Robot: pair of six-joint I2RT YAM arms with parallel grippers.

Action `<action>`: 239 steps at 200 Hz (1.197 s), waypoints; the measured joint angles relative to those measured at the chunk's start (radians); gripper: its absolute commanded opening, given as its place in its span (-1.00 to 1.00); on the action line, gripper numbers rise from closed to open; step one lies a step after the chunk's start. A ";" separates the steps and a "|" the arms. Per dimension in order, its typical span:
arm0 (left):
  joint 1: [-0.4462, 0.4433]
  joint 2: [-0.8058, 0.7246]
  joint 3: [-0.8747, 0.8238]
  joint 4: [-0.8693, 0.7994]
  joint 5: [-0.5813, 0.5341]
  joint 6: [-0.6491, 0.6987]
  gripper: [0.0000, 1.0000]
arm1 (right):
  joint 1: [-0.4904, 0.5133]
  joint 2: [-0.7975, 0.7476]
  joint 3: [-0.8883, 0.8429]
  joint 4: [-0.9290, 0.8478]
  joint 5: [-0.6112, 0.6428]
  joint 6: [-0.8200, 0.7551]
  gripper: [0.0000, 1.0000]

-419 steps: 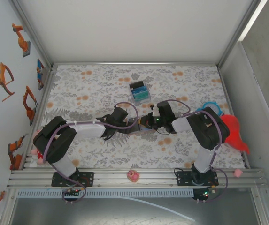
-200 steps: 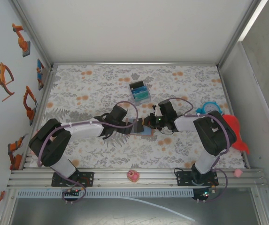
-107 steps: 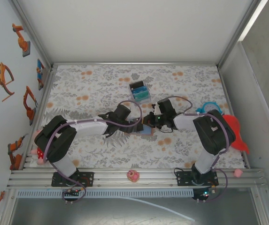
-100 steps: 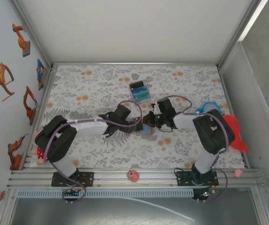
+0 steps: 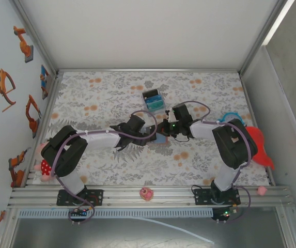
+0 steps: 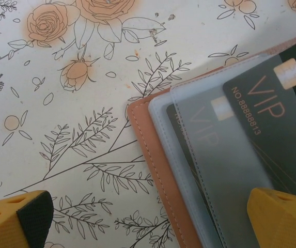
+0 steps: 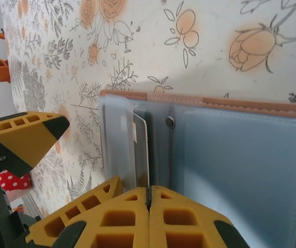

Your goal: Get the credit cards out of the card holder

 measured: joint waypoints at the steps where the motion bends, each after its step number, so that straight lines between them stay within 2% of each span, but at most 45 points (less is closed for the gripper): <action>1: 0.000 0.000 0.000 0.000 0.000 0.000 0.94 | 0.000 0.000 -0.003 0.005 -0.002 0.002 -0.84; 49: 0.000 0.003 0.000 0.003 0.012 -0.024 0.94 | -0.002 0.000 -0.076 0.134 -0.057 0.083 -0.61; 102: 0.000 0.009 0.000 0.011 0.028 -0.042 0.93 | -0.002 0.032 -0.083 0.239 -0.091 0.131 -0.62; 109: 0.000 0.009 0.000 0.012 0.030 -0.045 0.94 | -0.002 0.039 -0.084 0.246 -0.092 0.132 -0.65; 132: 0.000 0.009 0.000 0.012 0.034 -0.050 0.94 | -0.002 0.060 -0.085 0.262 -0.090 0.141 -0.99; 141: 0.000 0.009 0.000 0.011 0.034 -0.053 0.94 | -0.003 0.063 -0.086 0.262 -0.090 0.137 -1.00; 186: 0.000 0.009 -0.002 0.012 0.046 -0.070 0.94 | -0.010 0.058 -0.075 0.200 -0.083 0.088 -1.00; 239: -0.014 0.008 -0.017 0.028 0.064 -0.128 0.94 | -0.034 0.039 0.009 -0.017 -0.083 -0.046 -1.00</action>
